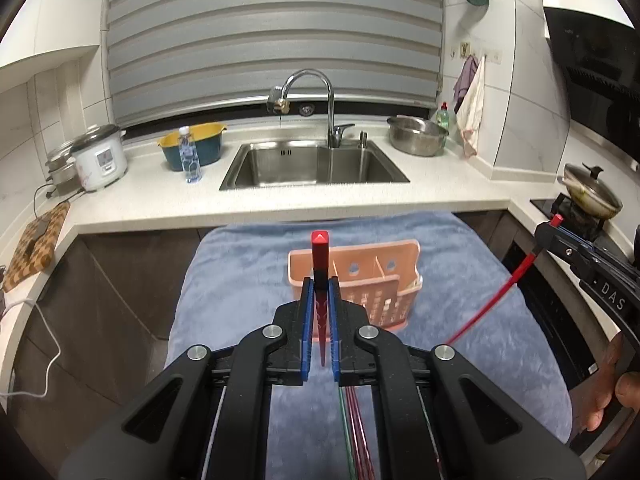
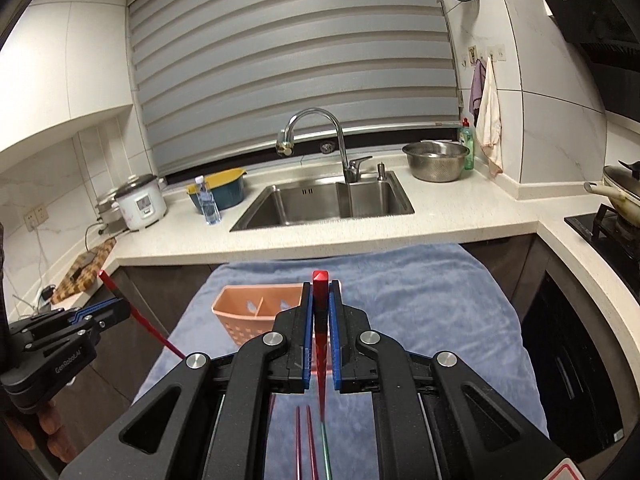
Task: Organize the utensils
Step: 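Lift the red chopstick upright with the right tool over the pink caddy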
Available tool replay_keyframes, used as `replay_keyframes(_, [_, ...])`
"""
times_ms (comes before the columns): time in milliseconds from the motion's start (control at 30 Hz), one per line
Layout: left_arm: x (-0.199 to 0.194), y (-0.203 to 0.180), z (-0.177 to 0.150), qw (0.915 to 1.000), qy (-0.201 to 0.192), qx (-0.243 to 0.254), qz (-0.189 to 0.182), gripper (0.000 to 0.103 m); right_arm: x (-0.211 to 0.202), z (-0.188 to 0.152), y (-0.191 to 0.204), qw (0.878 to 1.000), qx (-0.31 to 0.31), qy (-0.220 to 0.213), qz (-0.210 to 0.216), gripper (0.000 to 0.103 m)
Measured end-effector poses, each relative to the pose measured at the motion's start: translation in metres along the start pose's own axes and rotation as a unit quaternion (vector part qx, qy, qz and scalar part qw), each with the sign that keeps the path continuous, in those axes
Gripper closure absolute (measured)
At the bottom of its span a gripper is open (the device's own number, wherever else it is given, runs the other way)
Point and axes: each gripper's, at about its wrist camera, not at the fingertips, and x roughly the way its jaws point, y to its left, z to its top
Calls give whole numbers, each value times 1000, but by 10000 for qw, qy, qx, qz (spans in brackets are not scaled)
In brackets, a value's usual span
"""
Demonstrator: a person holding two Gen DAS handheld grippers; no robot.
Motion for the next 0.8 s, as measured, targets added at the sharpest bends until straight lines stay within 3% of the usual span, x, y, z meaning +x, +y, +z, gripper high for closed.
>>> replay_keyframes(467, [11, 6, 97, 9974, -702, -141, -113, 96, 31, 89, 5, 9972, 248, -644, 296, 96])
replay_keyframes(800, [44, 17, 114, 9969, -722, -267, -134, 96, 81, 91, 20, 9979, 206, -458, 401, 96])
